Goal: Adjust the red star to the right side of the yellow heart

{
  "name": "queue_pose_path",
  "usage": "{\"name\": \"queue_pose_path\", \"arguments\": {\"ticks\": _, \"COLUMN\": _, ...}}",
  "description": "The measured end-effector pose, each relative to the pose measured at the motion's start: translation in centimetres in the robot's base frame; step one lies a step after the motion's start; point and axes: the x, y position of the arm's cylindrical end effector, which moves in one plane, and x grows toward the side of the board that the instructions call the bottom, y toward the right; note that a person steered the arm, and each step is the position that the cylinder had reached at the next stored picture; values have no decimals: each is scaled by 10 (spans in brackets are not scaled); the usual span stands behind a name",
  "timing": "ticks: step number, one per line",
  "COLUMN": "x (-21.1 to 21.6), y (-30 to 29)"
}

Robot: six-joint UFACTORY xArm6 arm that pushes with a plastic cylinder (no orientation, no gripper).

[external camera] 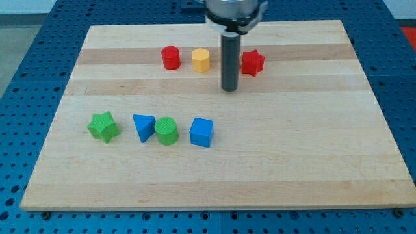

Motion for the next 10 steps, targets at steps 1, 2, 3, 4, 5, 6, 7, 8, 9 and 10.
{"name": "queue_pose_path", "arguments": {"ticks": 1, "x": 0, "y": 27}}
{"name": "queue_pose_path", "arguments": {"ticks": 2, "x": -1, "y": 31}}
{"name": "queue_pose_path", "arguments": {"ticks": 3, "x": -15, "y": 31}}
{"name": "queue_pose_path", "arguments": {"ticks": 4, "x": -16, "y": 30}}
{"name": "queue_pose_path", "arguments": {"ticks": 5, "x": -16, "y": 32}}
{"name": "queue_pose_path", "arguments": {"ticks": 6, "x": -17, "y": 32}}
{"name": "queue_pose_path", "arguments": {"ticks": 7, "x": -20, "y": 33}}
{"name": "queue_pose_path", "arguments": {"ticks": 8, "x": -24, "y": 33}}
{"name": "queue_pose_path", "arguments": {"ticks": 9, "x": -24, "y": 33}}
{"name": "queue_pose_path", "arguments": {"ticks": 10, "x": -24, "y": 34}}
